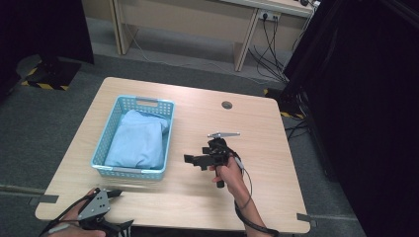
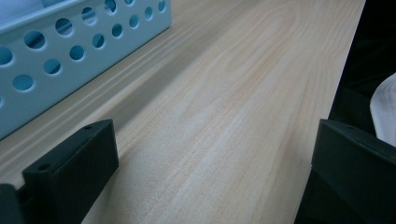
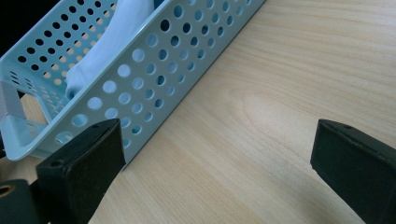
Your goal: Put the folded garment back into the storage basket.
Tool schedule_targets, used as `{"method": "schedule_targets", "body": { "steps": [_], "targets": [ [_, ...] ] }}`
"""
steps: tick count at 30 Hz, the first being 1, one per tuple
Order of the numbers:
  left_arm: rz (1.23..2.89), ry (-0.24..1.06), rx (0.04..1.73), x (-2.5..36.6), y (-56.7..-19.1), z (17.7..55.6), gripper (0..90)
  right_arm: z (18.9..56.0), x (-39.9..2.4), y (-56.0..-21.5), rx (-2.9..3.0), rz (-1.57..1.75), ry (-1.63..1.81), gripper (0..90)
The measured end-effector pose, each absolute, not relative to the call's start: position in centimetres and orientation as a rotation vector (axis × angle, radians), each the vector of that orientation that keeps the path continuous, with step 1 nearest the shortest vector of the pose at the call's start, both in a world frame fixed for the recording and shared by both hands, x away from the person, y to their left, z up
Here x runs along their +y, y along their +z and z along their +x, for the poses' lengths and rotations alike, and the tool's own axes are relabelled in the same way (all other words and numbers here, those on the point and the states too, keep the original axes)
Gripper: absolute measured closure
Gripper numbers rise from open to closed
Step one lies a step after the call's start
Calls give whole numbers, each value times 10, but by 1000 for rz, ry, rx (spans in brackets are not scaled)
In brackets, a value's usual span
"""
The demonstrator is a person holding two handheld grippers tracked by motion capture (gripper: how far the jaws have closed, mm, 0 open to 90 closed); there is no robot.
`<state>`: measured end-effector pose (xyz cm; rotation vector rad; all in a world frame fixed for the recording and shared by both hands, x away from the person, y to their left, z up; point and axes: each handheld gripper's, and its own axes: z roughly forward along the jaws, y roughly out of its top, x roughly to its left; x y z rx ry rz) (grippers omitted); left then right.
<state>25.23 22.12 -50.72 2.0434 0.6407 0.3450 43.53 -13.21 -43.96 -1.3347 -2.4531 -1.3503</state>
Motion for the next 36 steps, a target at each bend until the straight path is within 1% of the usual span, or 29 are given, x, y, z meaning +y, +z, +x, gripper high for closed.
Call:
{"method": "schedule_targets", "body": {
  "steps": [36],
  "targets": [
    [2045, 346, 639, 221, -507, 252, 0, 428, -164, -453, -2437, -1392, -1349, 35]
  ]
}}
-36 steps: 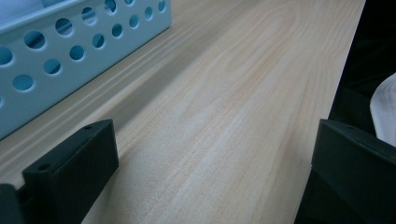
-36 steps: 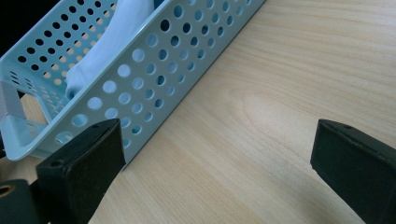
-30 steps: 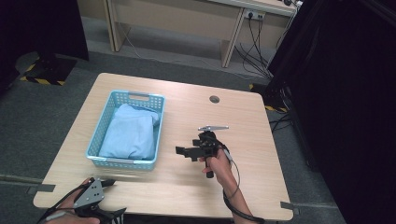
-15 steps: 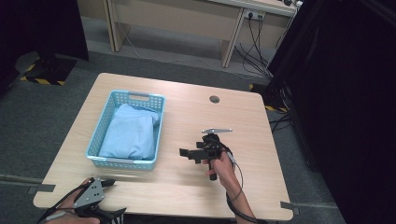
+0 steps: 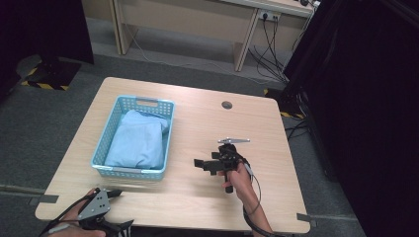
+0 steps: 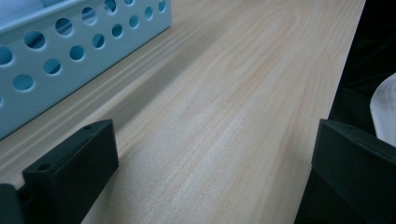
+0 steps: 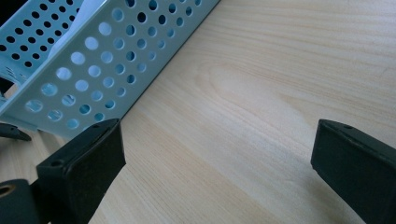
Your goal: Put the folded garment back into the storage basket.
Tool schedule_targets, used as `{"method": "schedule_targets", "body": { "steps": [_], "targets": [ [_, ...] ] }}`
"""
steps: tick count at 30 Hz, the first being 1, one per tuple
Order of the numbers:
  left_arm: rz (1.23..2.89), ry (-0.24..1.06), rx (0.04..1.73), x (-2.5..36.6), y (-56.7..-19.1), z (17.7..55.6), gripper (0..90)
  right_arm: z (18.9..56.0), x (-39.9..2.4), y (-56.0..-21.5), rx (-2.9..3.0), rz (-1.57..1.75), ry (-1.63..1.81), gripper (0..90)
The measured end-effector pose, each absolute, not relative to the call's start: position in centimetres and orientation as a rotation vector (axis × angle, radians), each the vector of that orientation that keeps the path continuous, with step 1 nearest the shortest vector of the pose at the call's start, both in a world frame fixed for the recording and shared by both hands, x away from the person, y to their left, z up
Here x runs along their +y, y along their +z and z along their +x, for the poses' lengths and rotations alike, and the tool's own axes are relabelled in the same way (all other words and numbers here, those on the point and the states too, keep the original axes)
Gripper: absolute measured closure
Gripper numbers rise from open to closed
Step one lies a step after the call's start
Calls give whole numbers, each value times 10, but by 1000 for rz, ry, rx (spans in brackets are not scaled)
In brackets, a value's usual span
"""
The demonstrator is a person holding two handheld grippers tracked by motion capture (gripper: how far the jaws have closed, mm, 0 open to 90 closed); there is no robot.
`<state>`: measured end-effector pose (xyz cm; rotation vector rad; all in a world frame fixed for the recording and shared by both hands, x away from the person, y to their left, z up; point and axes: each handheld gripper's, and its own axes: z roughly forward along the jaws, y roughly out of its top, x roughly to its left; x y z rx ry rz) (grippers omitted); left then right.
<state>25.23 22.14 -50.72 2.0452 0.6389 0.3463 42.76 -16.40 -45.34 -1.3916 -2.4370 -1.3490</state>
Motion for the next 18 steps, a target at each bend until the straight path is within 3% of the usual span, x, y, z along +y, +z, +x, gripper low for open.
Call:
{"method": "schedule_targets", "body": {
  "steps": [18],
  "targets": [
    [2045, 346, 639, 221, -507, 252, 0, 421, -180, -458, -2451, -1417, -1362, 36]
  ]
}}
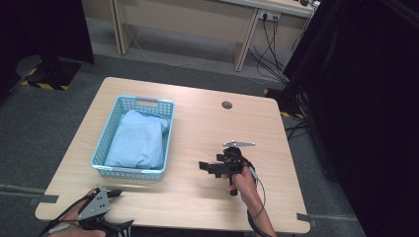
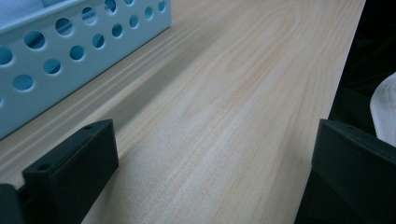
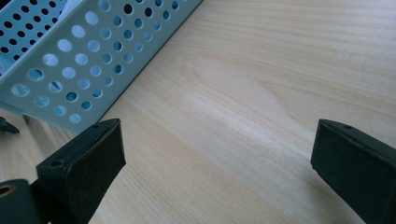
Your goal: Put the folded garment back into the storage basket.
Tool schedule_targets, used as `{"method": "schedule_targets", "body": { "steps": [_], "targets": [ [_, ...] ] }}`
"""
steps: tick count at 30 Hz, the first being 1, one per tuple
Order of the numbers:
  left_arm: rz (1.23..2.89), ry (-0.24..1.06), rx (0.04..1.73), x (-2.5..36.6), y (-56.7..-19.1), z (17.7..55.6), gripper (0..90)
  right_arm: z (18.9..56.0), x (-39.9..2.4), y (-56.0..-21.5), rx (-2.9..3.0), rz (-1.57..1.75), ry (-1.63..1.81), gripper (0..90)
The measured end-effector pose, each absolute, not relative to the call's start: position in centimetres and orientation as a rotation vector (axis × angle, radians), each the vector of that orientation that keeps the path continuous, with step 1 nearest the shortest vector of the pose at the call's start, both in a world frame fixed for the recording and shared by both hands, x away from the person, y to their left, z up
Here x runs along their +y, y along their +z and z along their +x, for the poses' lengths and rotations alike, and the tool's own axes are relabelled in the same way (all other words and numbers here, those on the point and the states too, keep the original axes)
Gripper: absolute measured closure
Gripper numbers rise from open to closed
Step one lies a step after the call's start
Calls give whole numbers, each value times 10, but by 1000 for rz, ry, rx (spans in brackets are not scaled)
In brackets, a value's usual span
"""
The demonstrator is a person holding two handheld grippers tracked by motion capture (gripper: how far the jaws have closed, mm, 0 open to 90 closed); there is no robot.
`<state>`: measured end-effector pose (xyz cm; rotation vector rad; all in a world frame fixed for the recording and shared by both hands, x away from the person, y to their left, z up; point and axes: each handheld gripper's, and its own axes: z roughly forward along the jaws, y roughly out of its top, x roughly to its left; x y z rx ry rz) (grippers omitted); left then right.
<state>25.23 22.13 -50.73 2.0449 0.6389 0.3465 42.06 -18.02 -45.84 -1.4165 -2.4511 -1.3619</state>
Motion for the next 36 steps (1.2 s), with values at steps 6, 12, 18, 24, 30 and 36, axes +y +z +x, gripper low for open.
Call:
{"method": "schedule_targets", "body": {
  "steps": [6, 12, 18, 24, 30, 36],
  "targets": [
    [2045, 346, 639, 221, -507, 252, 0, 418, -188, -461, -2447, -1435, -1351, 36],
    [2045, 346, 639, 221, -507, 252, 0, 414, -193, -463, -2438, -1452, -1346, 36],
    [2045, 347, 639, 221, -507, 252, 0, 412, -197, -464, -2430, -1463, -1344, 36],
    [2045, 347, 639, 221, -507, 252, 0, 409, -200, -465, -2420, -1477, -1339, 36],
    [2045, 347, 638, 221, -507, 252, 0, 405, -204, -466, -2421, -1477, -1342, 36],
    [2045, 347, 638, 221, -507, 252, 0, 401, -208, -466, -2417, -1483, -1342, 36]
  ]
}}
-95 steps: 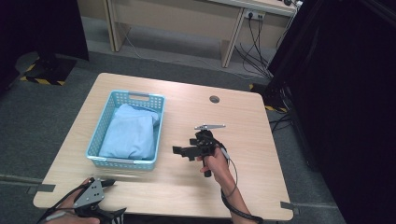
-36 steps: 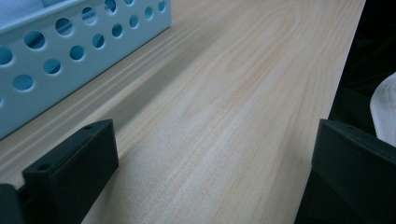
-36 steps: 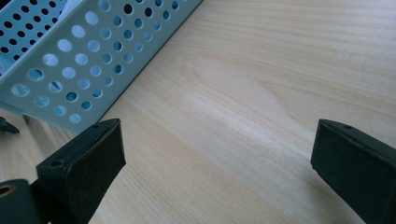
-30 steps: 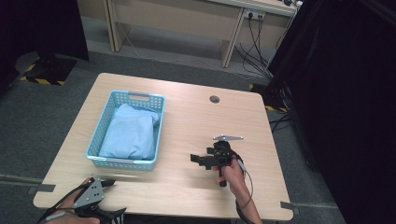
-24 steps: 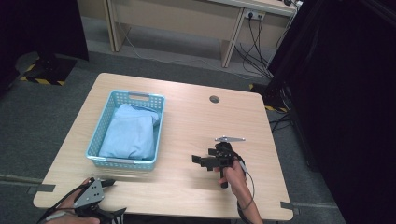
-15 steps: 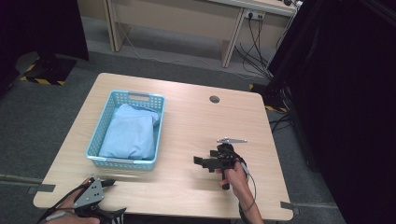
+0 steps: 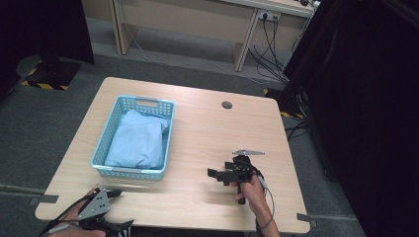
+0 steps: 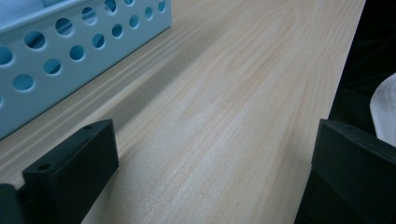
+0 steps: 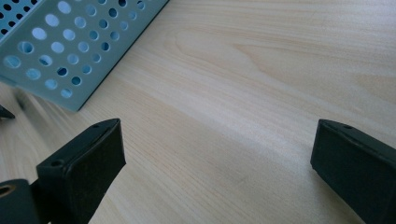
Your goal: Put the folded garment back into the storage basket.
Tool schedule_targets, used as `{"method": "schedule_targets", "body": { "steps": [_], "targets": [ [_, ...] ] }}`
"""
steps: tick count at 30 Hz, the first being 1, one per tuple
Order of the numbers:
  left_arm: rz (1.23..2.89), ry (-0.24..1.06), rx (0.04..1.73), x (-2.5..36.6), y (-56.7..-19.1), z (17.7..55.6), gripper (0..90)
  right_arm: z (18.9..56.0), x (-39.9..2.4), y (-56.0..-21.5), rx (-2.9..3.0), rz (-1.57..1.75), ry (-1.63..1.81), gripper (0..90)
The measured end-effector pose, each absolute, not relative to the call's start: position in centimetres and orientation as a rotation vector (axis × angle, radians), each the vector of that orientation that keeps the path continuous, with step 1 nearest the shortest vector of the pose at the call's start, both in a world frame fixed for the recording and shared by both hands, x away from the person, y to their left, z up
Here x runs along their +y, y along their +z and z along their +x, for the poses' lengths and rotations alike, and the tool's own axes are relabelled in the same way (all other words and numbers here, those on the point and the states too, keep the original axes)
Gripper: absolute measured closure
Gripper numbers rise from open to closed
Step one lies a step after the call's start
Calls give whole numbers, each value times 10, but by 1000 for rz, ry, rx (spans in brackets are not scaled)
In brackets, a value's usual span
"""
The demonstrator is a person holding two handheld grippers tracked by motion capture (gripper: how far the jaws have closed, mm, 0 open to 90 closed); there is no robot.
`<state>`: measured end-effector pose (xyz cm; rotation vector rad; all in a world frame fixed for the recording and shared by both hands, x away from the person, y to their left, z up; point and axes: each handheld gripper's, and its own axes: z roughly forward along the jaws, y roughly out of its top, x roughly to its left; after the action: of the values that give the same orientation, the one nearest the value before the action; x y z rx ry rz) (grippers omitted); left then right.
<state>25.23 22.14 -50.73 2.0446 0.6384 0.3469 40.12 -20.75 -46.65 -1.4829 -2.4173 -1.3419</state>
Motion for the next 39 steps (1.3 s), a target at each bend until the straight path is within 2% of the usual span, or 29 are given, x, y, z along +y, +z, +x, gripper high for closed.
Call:
{"method": "schedule_targets", "body": {
  "steps": [39],
  "targets": [
    [2044, 347, 639, 221, -507, 252, 0, 376, -229, -474, -2407, -1518, -1342, 36]
  ]
}}
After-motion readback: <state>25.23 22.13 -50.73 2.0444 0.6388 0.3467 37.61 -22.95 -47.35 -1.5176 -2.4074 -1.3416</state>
